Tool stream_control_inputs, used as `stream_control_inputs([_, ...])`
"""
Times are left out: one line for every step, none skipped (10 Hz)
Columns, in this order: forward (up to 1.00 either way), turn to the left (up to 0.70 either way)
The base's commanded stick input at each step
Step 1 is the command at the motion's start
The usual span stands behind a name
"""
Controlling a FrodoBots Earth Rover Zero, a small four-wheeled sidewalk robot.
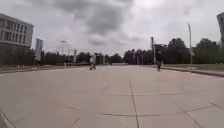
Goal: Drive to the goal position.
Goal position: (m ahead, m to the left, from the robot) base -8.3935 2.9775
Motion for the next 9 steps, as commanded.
stream_control_inputs([0.70,0.02])
stream_control_inputs([0.70,0.02])
stream_control_inputs([0.70,0.01])
stream_control_inputs([0.70,0.01])
stream_control_inputs([0.70,0.01])
stream_control_inputs([0.70,0.01])
stream_control_inputs([0.70,0.01])
stream_control_inputs([0.70,0.01])
stream_control_inputs([0.70,0.01])
